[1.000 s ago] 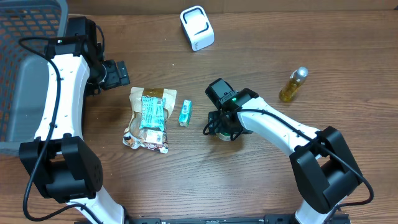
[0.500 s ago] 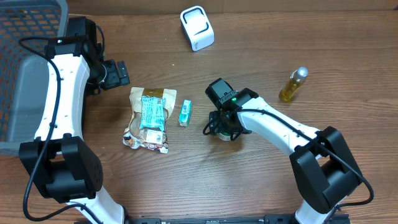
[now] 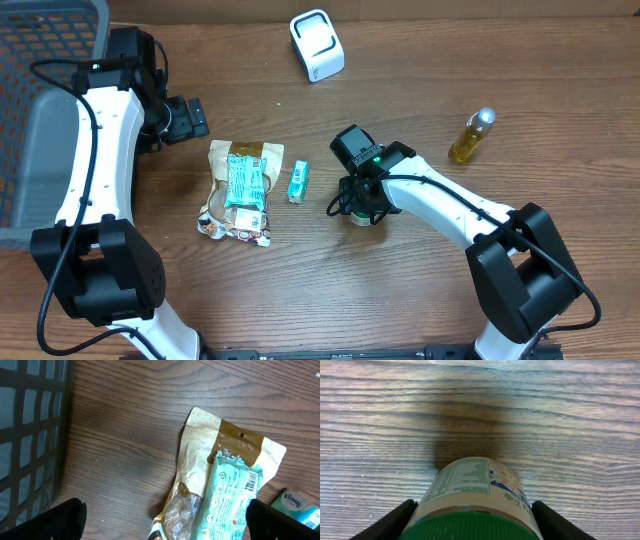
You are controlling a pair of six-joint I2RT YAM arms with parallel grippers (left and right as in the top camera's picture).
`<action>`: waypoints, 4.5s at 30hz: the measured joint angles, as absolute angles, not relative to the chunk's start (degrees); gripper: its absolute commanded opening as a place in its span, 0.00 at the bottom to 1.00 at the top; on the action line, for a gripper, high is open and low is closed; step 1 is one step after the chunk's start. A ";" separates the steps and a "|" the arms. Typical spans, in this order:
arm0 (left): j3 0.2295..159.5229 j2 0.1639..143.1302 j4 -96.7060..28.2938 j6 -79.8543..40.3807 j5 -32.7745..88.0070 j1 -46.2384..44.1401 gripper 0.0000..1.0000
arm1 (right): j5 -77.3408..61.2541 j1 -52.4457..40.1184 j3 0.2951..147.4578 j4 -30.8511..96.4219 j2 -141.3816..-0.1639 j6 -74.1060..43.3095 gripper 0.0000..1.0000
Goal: Scan the item barcode
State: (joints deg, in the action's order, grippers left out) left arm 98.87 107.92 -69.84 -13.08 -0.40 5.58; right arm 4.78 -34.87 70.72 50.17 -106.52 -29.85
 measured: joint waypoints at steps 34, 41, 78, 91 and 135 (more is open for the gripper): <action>98.87 107.92 -69.87 -13.08 -0.40 5.58 1.00 | -5.23 -30.59 76.66 61.06 -106.67 -29.80 0.41; 98.87 107.92 -69.84 -13.08 -0.40 5.58 0.99 | -18.09 -26.37 78.26 64.36 -106.67 -29.82 0.24; 98.87 107.92 -69.84 -13.08 -0.40 5.58 1.00 | -49.12 -25.50 78.26 71.02 -106.67 -30.00 0.26; 98.87 107.92 -69.84 -13.08 -0.40 5.58 1.00 | -49.21 -25.50 78.26 71.20 -106.67 -30.00 0.25; 98.87 107.92 -69.84 -13.08 -0.40 5.58 0.99 | -53.43 -25.50 78.26 72.05 -106.67 -32.82 0.24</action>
